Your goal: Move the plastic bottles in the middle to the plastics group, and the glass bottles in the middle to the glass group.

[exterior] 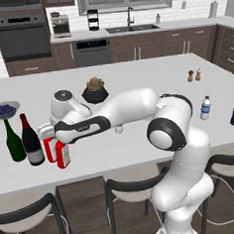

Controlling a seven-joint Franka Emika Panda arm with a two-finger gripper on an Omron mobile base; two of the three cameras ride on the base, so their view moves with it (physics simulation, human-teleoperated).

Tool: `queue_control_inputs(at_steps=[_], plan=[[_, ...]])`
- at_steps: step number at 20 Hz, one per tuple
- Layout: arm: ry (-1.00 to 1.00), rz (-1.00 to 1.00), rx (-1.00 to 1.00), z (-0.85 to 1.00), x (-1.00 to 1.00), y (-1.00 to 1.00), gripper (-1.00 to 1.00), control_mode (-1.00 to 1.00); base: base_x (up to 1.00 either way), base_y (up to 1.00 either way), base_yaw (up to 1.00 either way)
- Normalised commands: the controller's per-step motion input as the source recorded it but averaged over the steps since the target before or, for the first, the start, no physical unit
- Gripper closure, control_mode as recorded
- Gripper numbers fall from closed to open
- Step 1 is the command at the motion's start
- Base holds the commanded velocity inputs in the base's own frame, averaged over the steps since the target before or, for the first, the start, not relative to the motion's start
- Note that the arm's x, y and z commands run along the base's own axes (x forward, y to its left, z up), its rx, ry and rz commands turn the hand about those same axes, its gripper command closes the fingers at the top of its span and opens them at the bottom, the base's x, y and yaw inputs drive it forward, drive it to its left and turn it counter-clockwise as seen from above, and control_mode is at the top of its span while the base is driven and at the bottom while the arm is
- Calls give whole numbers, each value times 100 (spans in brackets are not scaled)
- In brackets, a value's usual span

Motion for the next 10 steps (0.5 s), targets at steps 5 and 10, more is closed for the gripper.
queue_control_inputs(at_steps=[5, 10], plan=[[-6, 0, 5, 38, -1, -1, -100, -100, 0, 0, 0], [-2, 0, 11, 70, -18, -15, -100, -100, 0, 0, 0]])
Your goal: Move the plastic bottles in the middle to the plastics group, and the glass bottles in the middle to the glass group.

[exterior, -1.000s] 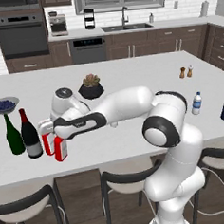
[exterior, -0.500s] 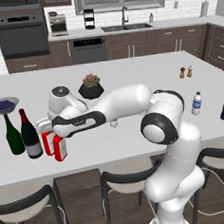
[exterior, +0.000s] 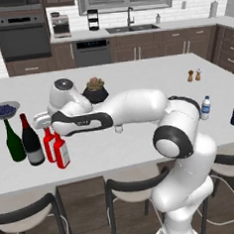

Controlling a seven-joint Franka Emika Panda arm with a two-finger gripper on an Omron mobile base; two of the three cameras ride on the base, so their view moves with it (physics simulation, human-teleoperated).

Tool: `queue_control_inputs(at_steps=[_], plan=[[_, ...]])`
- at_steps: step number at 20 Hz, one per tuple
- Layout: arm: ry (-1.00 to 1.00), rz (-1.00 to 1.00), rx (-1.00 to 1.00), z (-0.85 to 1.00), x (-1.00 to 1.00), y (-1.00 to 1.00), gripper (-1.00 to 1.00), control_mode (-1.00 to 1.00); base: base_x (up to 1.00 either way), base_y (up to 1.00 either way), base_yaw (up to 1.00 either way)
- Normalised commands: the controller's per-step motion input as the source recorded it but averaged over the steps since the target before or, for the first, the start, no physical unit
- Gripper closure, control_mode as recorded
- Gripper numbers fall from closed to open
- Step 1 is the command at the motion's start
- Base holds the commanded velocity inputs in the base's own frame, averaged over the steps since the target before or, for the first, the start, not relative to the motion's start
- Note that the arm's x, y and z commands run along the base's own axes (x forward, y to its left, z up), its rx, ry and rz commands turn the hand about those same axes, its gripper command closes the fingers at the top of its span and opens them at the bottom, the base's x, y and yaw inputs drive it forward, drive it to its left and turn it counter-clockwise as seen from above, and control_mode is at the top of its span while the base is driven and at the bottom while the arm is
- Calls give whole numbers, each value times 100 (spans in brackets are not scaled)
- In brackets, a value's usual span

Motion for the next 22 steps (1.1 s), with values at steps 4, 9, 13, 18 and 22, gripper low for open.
queue_control_inputs(at_steps=[4, 9, 13, 18, 22], plan=[[0, -2, 9, 47, -34, -59, -100, -100, 0, 0, 0], [0, -1, 0, 8, -19, -95, -100, -100, 0, 0, 0], [-1, 0, 0, 0, -15, -100, -100, -100, 0, 0, 0], [0, -1, 0, 0, -3, -100, -100, -100, 0, 0, 0], [0, -7, 0, 0, 2, -100, -100, -100, 0, 0, 0]])
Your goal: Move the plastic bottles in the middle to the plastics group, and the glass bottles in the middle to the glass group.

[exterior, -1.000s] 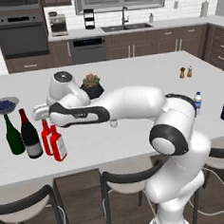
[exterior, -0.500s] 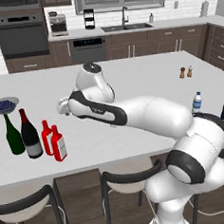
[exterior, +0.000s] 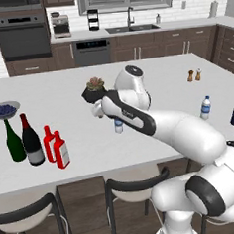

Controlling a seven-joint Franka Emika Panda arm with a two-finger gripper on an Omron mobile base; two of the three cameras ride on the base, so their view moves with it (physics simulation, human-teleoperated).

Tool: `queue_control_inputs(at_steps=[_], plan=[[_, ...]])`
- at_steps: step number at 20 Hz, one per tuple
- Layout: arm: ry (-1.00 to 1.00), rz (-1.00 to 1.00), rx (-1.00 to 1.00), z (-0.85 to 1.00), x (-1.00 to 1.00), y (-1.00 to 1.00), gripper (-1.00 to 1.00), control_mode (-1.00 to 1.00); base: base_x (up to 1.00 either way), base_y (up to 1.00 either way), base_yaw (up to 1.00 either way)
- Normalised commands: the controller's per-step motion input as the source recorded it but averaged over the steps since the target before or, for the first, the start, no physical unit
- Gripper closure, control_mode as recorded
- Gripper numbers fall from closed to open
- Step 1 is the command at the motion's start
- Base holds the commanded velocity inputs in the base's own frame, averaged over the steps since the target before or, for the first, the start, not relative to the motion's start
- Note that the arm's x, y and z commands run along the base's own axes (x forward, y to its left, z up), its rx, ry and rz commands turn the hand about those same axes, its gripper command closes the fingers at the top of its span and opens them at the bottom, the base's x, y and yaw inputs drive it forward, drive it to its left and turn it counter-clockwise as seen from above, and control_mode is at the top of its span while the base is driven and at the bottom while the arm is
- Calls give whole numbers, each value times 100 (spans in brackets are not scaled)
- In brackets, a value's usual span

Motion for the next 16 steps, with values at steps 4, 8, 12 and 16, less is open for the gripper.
queue_control_inputs(at_steps=[4, 8, 12, 16], plan=[[5, -12, 0, 0, 19, -96, -100, -100, 0, 0, 0], [2, -17, 0, -3, 48, -63, -100, -100, 0, 0, 0], [1, -5, -1, -9, 60, -32, -100, -100, 0, 0, 0], [1, -3, -7, -16, 69, -6, -100, -100, 0, 0, 0]])
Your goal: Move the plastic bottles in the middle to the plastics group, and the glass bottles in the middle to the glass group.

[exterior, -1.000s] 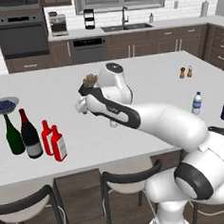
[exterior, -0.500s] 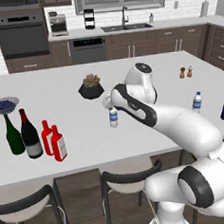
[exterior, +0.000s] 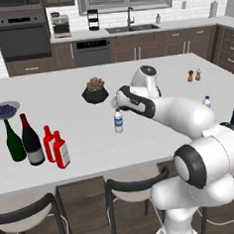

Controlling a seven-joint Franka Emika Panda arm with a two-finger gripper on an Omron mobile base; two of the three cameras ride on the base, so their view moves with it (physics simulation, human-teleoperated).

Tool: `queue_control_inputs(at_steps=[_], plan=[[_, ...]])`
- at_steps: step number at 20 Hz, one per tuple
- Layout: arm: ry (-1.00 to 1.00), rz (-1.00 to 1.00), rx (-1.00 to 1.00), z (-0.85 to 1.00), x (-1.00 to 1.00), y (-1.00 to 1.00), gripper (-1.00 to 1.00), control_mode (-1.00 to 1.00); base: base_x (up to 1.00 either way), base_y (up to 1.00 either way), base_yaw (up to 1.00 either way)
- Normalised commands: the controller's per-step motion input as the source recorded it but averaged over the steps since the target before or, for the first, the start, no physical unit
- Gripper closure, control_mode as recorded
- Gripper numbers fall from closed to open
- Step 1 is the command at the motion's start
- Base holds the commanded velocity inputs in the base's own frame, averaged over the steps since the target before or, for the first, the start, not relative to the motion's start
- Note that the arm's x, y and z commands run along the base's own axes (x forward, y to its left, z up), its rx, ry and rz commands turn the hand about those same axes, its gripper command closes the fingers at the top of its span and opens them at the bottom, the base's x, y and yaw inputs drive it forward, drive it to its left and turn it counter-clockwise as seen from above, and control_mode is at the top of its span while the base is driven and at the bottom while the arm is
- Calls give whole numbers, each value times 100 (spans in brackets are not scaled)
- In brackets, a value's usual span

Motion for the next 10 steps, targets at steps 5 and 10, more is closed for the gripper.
queue_control_inputs(at_steps=[5, 10], plan=[[2, 0, 0, -23, 59, 0, -100, -100, 0, 0, 0], [0, 0, -1, -33, 33, 3, -100, -100, 0, 0, 0]])
